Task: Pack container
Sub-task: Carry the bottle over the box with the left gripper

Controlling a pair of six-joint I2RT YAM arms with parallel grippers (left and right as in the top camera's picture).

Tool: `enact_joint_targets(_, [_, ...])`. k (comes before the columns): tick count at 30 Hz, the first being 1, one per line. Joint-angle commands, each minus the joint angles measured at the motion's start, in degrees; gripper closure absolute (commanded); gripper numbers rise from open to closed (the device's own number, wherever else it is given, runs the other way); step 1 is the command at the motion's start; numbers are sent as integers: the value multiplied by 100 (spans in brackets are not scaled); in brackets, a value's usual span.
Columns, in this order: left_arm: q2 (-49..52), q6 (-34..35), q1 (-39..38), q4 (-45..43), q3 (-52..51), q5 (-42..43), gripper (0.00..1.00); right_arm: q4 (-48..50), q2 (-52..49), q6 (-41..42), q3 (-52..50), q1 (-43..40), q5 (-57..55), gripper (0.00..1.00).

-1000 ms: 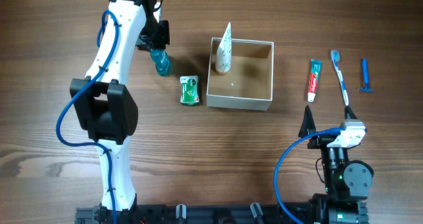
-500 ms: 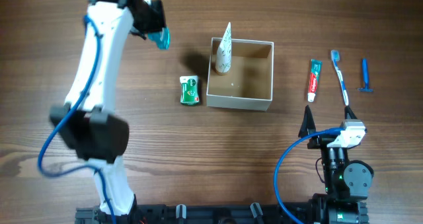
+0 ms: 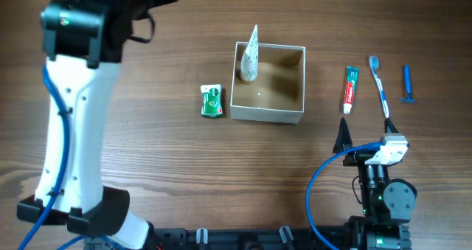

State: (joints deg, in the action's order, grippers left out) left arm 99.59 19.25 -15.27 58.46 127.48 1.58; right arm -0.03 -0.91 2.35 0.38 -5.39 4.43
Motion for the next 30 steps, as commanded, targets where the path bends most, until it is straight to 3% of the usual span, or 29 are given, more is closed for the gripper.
enact_joint_targets(1, [-28,72,-610,-433,107,166,96,15,11,76,-9,35,-98,0])
enact_joint_targets(10, [197,74,-1624,-455,105,166,96,15,11,79,-9,35,-98,0])
enact_joint_targets(21, [522,398,-1867,1659,105,675,96,15,11,81,-9,35,-98,0])
enact_joint_targets(30, [706,389,-1864,2155,98,671,94,15,11,79,-9,35,-98,0])
